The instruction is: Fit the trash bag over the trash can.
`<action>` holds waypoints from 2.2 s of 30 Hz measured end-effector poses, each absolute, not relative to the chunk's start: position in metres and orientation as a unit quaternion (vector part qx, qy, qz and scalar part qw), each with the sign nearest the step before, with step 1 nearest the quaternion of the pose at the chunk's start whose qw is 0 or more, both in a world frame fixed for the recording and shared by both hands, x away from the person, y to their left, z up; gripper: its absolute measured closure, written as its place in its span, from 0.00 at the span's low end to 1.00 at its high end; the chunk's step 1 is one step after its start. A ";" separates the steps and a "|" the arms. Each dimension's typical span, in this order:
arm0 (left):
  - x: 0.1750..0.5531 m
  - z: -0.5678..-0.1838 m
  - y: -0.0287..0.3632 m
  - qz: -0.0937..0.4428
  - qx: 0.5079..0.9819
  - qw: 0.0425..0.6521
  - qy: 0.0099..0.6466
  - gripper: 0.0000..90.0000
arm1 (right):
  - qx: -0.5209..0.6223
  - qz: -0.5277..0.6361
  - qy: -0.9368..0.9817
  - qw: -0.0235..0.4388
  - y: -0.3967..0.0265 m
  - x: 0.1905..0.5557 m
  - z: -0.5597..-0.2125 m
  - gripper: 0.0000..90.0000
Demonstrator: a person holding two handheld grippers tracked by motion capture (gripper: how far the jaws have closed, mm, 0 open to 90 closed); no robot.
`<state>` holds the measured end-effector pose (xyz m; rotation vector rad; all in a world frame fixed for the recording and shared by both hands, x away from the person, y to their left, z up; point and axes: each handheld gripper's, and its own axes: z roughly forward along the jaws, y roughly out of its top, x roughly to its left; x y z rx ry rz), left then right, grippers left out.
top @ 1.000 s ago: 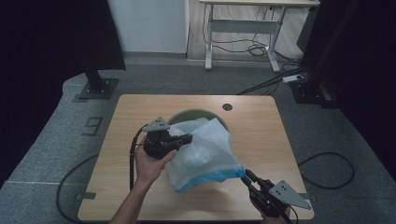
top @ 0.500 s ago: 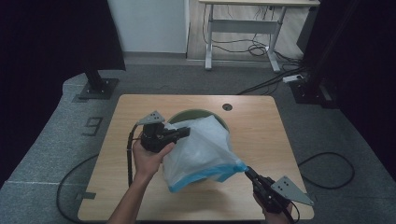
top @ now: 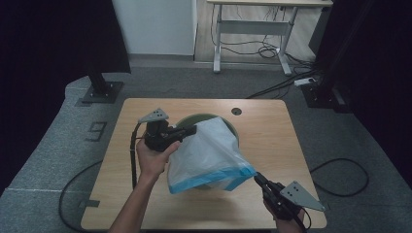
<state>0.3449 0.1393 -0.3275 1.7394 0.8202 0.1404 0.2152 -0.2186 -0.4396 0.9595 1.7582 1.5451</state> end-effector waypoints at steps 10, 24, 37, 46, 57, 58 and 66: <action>0.358 -0.327 0.150 0.061 0.727 0.574 0.372 1.00 | 0.360 0.577 0.663 0.312 -0.222 0.218 -0.433 0.99; 0.351 -0.333 0.183 0.075 0.713 0.581 0.384 1.00 | 0.378 0.565 0.659 0.321 -0.244 0.224 -0.431 0.99; 0.343 -0.346 0.205 0.083 0.732 0.555 0.385 1.00 | 0.385 0.555 0.662 0.323 -0.253 0.226 -0.434 0.99; 0.340 -0.353 0.214 0.080 0.748 0.537 0.381 1.00 | 0.388 0.552 0.665 0.320 -0.254 0.229 -0.436 0.99; 0.332 -0.363 0.245 0.090 0.734 0.540 0.402 1.00 | 0.372 0.570 0.665 0.308 -0.252 0.216 -0.439 0.99; 0.331 -0.364 0.247 0.092 0.733 0.541 0.403 1.00 | 0.366 0.572 0.667 0.308 -0.251 0.213 -0.440 0.99; 0.314 -0.382 0.265 0.098 0.726 0.547 0.405 1.00 | 0.343 0.585 0.675 0.291 -0.240 0.198 -0.453 0.99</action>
